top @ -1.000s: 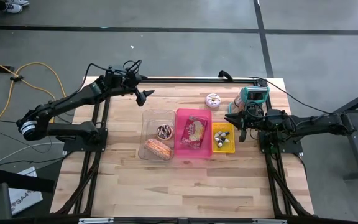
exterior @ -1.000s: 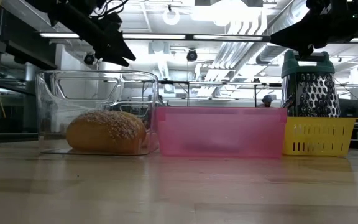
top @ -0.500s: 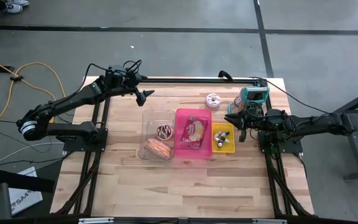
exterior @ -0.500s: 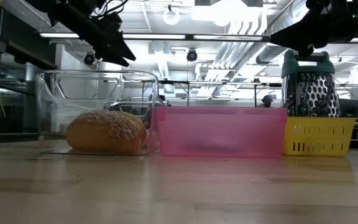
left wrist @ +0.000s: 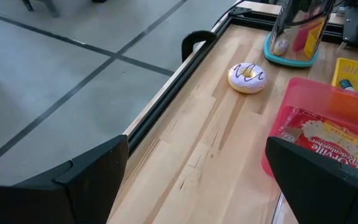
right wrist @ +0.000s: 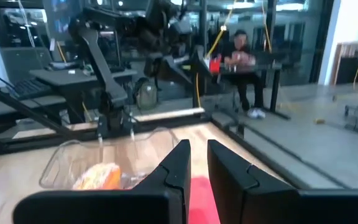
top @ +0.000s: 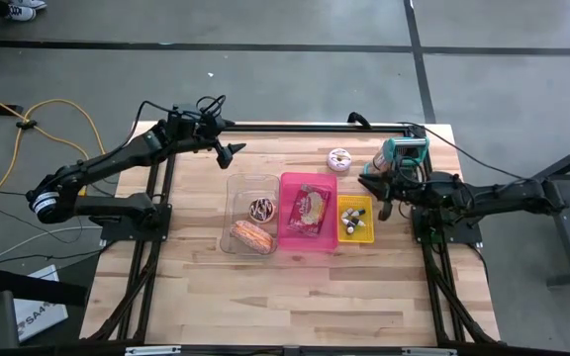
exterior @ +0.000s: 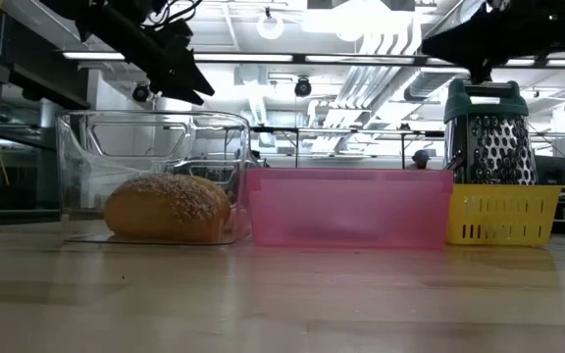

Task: Pick & Place Food Item
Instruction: Put the white donut into the transparent bin

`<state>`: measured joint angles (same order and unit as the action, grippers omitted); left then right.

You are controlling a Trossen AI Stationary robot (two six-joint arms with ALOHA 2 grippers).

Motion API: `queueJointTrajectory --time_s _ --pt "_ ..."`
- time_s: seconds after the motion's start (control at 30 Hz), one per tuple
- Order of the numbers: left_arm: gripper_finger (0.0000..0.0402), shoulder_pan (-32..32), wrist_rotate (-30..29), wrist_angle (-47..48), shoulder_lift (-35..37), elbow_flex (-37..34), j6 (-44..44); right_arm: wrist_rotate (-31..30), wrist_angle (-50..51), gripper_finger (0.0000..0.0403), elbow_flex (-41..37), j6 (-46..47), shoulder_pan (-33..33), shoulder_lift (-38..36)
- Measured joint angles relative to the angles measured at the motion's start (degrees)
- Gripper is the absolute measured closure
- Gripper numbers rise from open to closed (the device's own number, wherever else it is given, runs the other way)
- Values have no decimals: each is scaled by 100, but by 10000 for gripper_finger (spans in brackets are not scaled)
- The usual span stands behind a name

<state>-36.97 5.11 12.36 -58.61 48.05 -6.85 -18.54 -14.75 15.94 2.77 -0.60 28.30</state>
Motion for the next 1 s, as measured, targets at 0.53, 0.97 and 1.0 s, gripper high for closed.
queueJointTrajectory --time_s 0.53,0.97,1.0 --pt "29 0 -1 0 0 2 0 131 -64 359 1381 -600 0 1113" --pt "29 0 -1 0 0 2 0 41 495 359 2810 -862 49 2083" --pt "29 0 -1 0 0 2 0 41 502 359 2844 -862 75 2105"
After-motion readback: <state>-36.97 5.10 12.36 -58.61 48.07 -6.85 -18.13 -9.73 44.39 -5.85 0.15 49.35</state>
